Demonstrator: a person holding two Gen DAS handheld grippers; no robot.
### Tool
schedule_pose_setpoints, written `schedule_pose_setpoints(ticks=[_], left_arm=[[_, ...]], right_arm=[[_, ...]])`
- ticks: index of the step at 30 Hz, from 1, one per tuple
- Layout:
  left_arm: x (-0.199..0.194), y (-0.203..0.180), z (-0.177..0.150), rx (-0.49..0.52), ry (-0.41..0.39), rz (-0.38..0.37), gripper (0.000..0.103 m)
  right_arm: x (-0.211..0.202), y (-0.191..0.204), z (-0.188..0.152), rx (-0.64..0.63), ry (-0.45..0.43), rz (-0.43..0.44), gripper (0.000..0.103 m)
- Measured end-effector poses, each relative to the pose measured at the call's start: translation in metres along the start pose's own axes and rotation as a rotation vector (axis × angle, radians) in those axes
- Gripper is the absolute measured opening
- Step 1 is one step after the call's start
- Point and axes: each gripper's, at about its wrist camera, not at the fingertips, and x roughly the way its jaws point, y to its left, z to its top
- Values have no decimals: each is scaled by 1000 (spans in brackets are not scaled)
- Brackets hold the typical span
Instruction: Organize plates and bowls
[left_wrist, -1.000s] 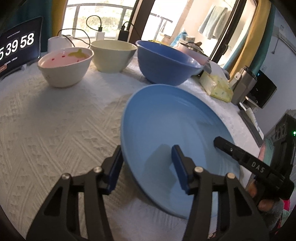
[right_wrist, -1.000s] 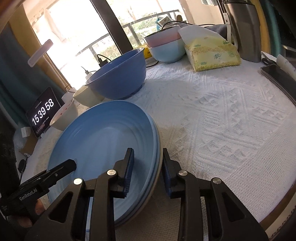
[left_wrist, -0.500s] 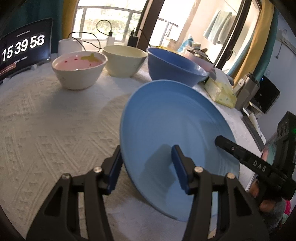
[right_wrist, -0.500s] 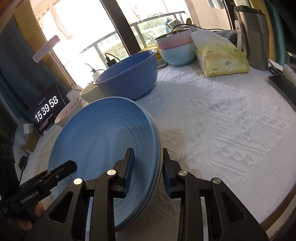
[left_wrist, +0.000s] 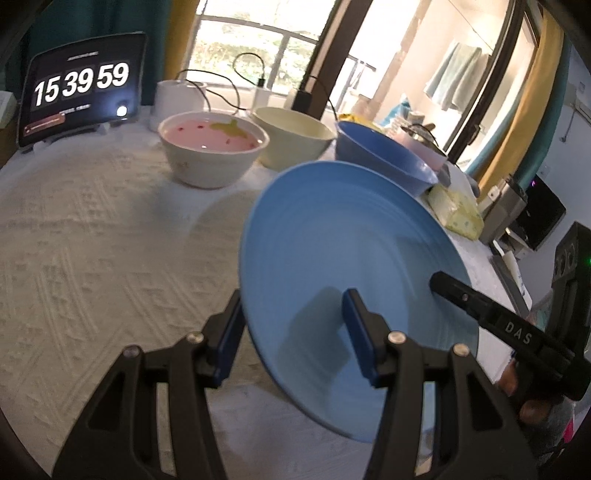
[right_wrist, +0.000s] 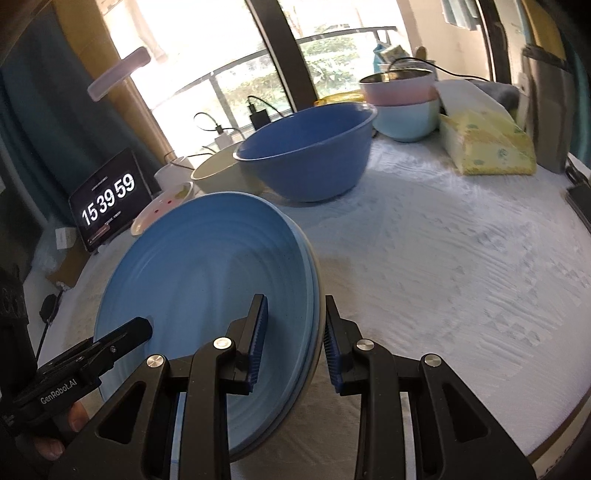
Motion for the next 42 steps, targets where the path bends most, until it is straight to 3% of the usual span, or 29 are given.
schedule_pose_setpoints(ticks=[21, 42], left_arm=[[-38, 67, 4, -100, -79, 97, 54], [-50, 137, -12, -214, -54, 223, 54]], right_arm=[[29, 77, 10, -103, 35, 89, 31], [84, 144, -5, -170, 153, 179, 31]])
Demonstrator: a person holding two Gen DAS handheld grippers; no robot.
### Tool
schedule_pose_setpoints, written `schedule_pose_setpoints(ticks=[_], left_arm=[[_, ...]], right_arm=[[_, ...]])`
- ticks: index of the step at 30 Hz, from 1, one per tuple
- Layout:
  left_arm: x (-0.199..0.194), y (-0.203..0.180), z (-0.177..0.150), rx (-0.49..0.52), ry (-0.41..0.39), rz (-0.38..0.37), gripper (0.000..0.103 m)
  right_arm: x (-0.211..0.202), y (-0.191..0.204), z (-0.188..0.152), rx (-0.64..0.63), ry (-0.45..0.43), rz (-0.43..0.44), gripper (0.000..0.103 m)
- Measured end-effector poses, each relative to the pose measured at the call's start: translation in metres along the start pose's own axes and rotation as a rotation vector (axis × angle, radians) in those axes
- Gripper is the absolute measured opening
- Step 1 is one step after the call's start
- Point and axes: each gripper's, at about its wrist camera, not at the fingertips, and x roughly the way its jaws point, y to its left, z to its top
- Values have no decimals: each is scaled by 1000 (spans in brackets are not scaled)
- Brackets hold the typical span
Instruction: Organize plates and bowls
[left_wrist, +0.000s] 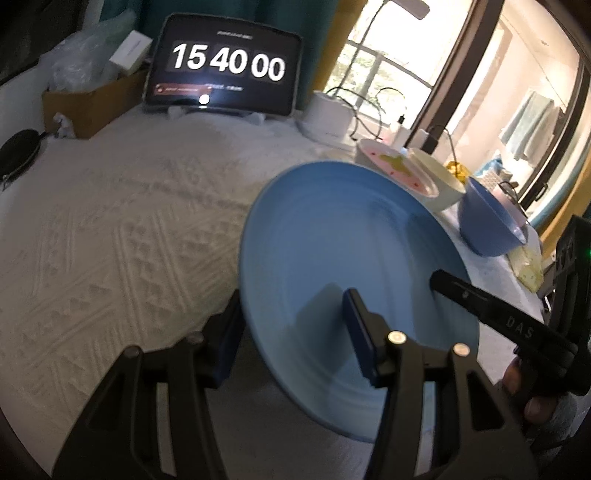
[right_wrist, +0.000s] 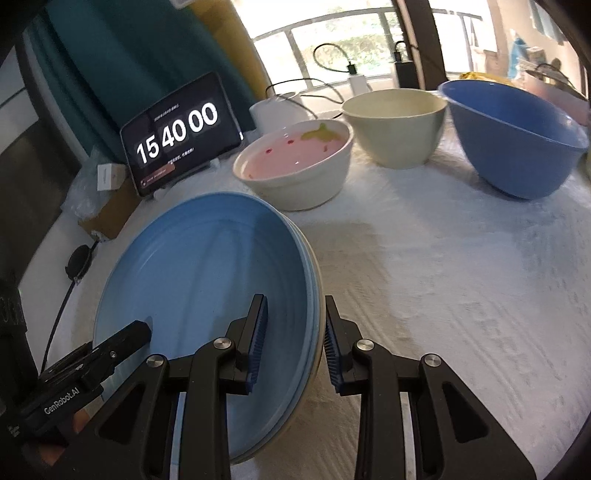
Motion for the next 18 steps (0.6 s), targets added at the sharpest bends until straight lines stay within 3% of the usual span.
schedule_pose_setpoints(ticks=[8, 18], left_arm=[[1, -3, -1, 13, -7, 29, 54], [-21, 5, 1, 19, -106, 192, 55]], right_arm=[[15, -4, 2, 11, 42, 9, 32], [14, -7, 3, -2, 39, -7, 33]])
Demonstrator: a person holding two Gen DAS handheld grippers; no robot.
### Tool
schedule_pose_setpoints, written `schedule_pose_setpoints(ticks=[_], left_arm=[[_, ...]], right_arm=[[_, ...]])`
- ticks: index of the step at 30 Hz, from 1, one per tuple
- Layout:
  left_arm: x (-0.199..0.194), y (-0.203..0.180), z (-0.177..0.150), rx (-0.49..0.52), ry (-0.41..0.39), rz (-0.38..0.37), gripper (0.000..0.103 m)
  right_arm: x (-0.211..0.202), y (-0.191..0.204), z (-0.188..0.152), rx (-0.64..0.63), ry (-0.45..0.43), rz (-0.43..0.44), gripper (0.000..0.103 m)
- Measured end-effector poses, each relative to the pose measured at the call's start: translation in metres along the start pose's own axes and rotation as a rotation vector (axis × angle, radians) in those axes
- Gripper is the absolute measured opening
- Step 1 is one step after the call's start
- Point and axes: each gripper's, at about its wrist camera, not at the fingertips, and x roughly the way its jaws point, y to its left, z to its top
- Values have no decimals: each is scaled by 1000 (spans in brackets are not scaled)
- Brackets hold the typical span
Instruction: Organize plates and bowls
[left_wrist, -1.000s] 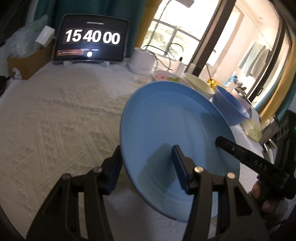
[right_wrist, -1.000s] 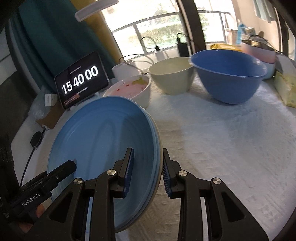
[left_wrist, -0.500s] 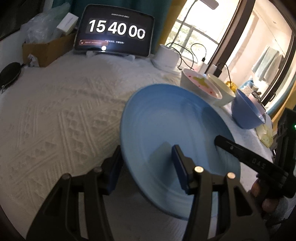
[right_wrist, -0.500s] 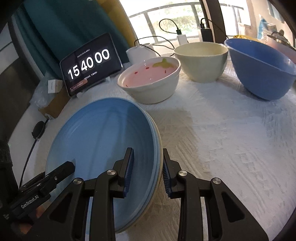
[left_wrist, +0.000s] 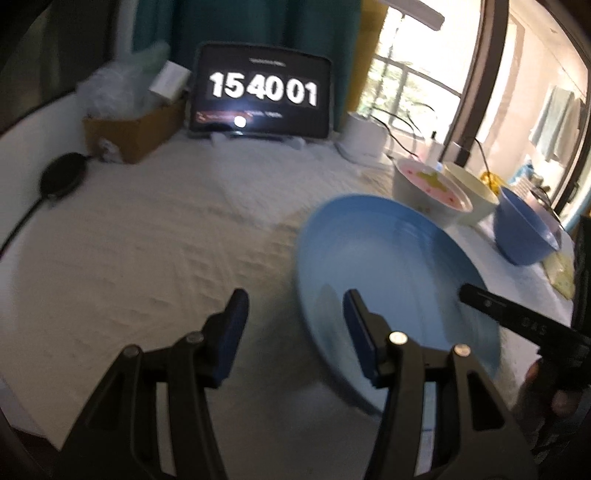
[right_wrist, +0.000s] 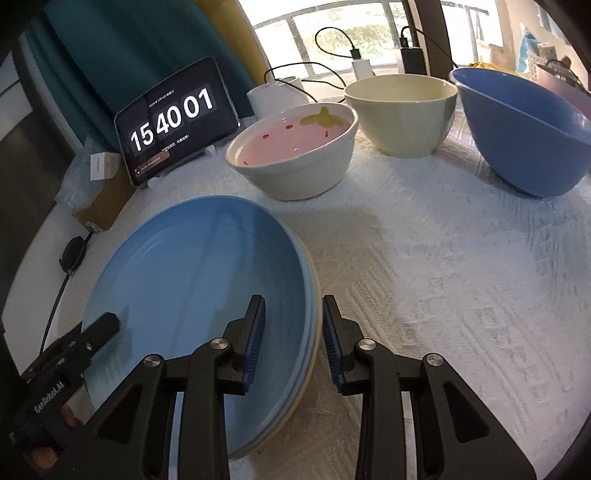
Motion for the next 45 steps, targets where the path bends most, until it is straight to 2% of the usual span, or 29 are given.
schedule_pose_setpoints(ticks=[5, 11, 24, 35, 41, 45], left_arm=[[-17, 7, 4, 11, -62, 56, 55], [-32, -6, 6, 39, -107, 58, 55], [-49, -54, 11, 112, -138, -39, 56], [-56, -117, 26, 209, -180, -138, 57], [-48, -148, 35, 223, -138, -238, 58], [-41, -164, 37, 222, -117, -270, 58]], right_arm=[[-11, -10, 0, 13, -28, -10, 33], [-31, -23, 1, 21, -70, -19, 33], [-69, -52, 0, 36, -143, -42, 33], [-93, -81, 1, 39, -186, -71, 33], [-112, -97, 7, 28, -228, -101, 33], [-122, -112, 10, 31, -244, -117, 33]])
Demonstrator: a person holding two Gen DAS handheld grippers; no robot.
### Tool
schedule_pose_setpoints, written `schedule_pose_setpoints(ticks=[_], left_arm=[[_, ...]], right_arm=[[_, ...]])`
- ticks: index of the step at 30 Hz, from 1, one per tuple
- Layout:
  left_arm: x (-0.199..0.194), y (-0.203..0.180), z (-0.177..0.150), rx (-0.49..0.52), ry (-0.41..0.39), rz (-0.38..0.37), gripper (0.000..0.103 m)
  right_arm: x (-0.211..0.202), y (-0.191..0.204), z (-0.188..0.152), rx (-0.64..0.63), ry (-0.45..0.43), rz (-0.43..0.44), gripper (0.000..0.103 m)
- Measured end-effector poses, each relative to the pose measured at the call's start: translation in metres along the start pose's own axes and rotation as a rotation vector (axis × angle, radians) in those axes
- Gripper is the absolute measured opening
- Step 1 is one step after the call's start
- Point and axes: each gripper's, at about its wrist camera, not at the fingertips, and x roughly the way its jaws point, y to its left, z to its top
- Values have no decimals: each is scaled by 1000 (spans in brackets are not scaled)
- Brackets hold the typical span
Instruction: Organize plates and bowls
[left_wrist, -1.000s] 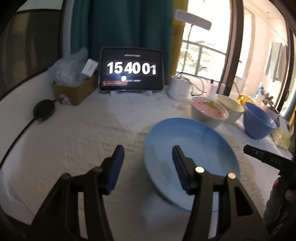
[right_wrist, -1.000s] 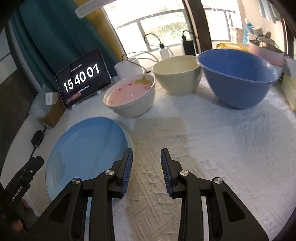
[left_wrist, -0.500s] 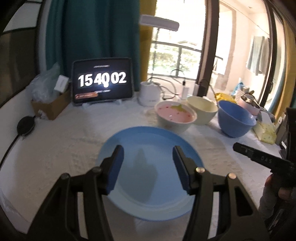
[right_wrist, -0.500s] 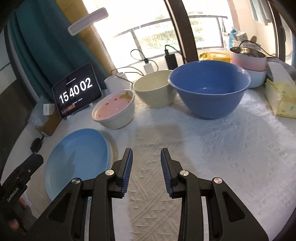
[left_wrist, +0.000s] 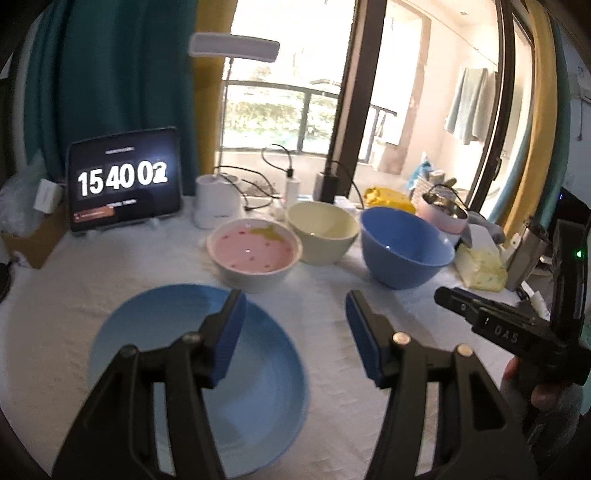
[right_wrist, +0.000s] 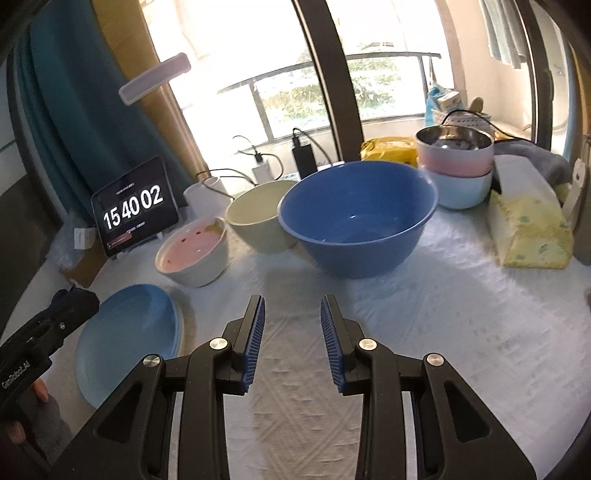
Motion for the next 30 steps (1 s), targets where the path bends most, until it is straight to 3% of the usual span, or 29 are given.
schedule_pose_setpoints(ticks=[16, 30], left_arm=[[48, -49, 17, 49, 89, -57, 59], [88, -75, 40, 37, 105, -100, 59]], right_arm=[[-4, -38, 26, -14, -14, -68, 33], [17, -70, 56, 8, -8, -108, 33]])
